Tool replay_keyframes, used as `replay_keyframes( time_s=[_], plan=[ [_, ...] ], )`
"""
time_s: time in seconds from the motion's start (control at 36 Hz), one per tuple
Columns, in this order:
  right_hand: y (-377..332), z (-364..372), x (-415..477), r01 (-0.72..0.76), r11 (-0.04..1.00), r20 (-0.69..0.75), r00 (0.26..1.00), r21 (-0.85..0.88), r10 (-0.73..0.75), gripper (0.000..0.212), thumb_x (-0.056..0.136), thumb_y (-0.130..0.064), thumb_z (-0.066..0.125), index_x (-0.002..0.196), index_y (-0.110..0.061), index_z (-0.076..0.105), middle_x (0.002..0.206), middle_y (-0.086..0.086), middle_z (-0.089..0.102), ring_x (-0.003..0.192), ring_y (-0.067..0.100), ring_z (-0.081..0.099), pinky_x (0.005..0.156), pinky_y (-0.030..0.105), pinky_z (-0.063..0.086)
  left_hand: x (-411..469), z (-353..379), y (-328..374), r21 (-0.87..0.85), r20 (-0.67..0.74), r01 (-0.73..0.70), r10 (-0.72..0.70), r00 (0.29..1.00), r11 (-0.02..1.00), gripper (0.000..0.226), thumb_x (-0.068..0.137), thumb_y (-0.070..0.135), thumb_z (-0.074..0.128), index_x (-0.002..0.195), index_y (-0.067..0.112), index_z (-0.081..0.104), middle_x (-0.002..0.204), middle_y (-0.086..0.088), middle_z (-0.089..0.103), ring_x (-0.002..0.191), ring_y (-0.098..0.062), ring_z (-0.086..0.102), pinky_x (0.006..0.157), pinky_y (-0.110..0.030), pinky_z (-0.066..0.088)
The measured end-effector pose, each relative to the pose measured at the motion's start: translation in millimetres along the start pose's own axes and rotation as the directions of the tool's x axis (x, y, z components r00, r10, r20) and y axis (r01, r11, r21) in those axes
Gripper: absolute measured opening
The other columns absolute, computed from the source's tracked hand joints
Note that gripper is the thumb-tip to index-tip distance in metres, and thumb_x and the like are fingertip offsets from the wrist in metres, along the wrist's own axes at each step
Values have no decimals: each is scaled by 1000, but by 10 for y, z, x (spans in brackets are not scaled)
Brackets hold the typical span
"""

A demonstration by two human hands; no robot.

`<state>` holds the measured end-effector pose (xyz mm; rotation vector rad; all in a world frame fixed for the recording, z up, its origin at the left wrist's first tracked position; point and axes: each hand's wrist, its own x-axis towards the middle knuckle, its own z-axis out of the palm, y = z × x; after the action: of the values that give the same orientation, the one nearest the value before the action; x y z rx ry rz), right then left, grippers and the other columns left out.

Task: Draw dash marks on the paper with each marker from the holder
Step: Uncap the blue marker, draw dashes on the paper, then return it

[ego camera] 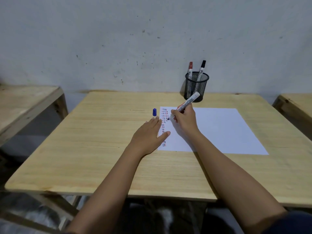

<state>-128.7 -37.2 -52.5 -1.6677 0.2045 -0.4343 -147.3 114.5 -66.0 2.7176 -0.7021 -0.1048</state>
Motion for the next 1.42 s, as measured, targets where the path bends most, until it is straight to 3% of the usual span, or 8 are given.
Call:
replay_keyframes(
  time_s=[0.5,0.67,0.75,0.94,1.14,1.19,1.28,1.42],
  plan=[
    [-56,-14,-41,-38,999,-3,999,26,38,17,86,0,54,90,-8,39,81,12,45,63,14,44,42,4,38,-10,-13,19,-21,-22,4,-4,1000,1000,69,94,55,28,149,17,12,160,3,6,147,-9,3,118,-30,9],
    [-124,-107,-17,-99,909,-105,982,406,154,17,87,-1,55,96,-7,42,73,5,50,53,8,49,46,11,44,-7,-31,-18,-288,-155,-24,-22,988,957,53,90,50,45,136,23,40,148,7,34,138,-10,28,103,-28,31],
    [-153,-194,81,-98,825,-107,976,556,188,8,92,-5,50,99,-4,45,72,7,54,44,5,52,47,13,46,49,-117,-10,-475,-263,-31,-108,959,879,42,91,37,51,128,17,46,134,6,40,125,-9,34,93,-21,27],
    [-350,-523,216,-113,755,-54,980,646,193,15,92,-5,51,77,-7,51,70,8,56,48,9,57,52,13,51,483,-287,-90,-408,-207,79,-177,962,910,49,92,25,50,139,14,39,136,-10,42,129,-27,39,106,-38,36],
    [-379,-770,214,-129,711,-44,975,691,220,11,89,-4,57,79,-6,55,71,6,57,49,8,60,54,13,53,669,-295,-57,-350,-283,74,-180,942,934,19,88,5,53,101,0,67,100,-16,60,92,-27,55,74,-25,34],
    [-384,-801,198,-135,705,-46,972,696,231,12,88,-4,58,76,-6,56,66,4,59,49,8,60,54,13,53,658,-324,26,-536,-329,41,-253,910,843,13,85,3,56,88,1,68,92,-15,66,83,-23,57,68,-25,41],
    [-400,-789,166,-146,684,-27,972,714,235,14,88,-4,58,74,-6,58,58,-1,64,52,7,62,57,12,54,639,-386,237,-905,-249,-47,-434,866,423,7,82,6,63,84,10,70,87,-8,70,80,-17,62,64,-22,47],
    [-463,-711,134,-153,662,-9,972,734,234,14,89,-3,57,74,-5,58,55,-2,65,53,7,63,57,12,54,681,-427,508,-990,-135,-135,-380,915,26,8,82,6,67,89,9,69,82,0,73,82,-10,68,81,-16,53]
  ],
)
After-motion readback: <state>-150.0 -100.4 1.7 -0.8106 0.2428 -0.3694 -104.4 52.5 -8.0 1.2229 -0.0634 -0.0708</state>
